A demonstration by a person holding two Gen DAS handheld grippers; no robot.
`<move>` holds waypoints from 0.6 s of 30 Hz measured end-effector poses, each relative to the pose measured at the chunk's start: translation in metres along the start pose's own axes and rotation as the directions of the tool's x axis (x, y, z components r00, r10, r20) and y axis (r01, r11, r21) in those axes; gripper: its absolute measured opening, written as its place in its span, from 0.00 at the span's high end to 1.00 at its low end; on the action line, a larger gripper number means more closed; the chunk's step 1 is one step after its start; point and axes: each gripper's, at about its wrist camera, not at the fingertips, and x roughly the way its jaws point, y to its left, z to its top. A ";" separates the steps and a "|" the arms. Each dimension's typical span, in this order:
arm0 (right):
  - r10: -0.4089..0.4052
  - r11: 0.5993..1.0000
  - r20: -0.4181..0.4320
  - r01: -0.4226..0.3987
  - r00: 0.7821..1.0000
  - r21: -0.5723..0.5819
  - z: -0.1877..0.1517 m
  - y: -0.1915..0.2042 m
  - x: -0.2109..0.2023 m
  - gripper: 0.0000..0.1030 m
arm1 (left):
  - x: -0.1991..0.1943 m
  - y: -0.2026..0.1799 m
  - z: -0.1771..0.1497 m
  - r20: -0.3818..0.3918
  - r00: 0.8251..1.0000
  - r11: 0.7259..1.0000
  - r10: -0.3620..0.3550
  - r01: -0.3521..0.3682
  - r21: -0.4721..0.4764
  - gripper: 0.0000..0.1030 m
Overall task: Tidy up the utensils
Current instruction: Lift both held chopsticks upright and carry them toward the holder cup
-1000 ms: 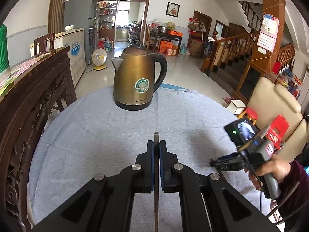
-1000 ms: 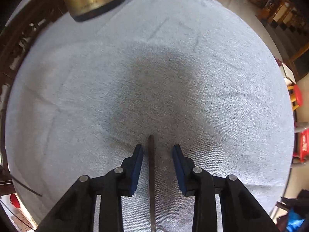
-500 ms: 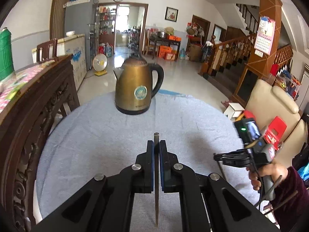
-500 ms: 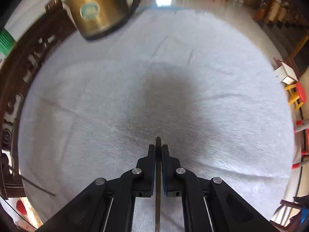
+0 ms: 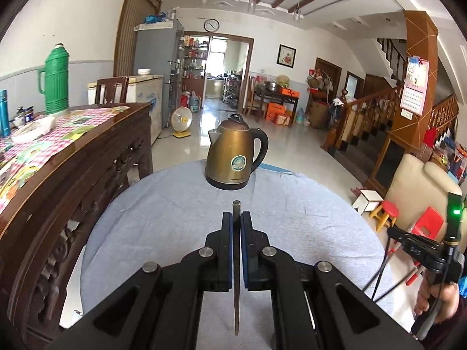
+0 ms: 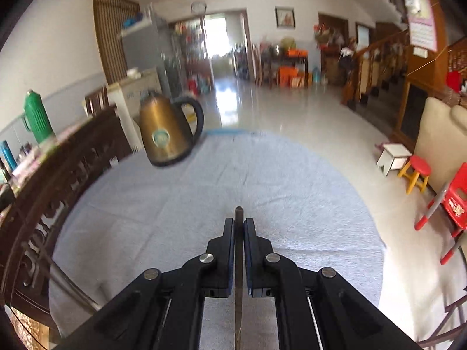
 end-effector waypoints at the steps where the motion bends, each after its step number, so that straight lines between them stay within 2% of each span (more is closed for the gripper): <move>1: 0.007 1.000 0.025 -0.007 1.000 0.012 -0.004 -0.001 -0.011 0.94 | -0.005 -0.002 -0.002 0.006 1.000 1.000 0.000 0.000 -0.002 0.95; 7: 0.006 1.000 0.143 -0.010 0.990 0.025 -0.012 0.006 -0.054 0.94 | -0.031 -0.012 -0.010 0.039 0.999 1.000 -0.002 0.003 -0.015 0.95; 18: 0.079 0.995 0.273 -0.091 0.959 0.031 -0.022 0.019 -0.119 0.94 | -0.053 -0.026 -0.022 0.047 0.999 1.000 0.008 -0.007 -0.025 0.95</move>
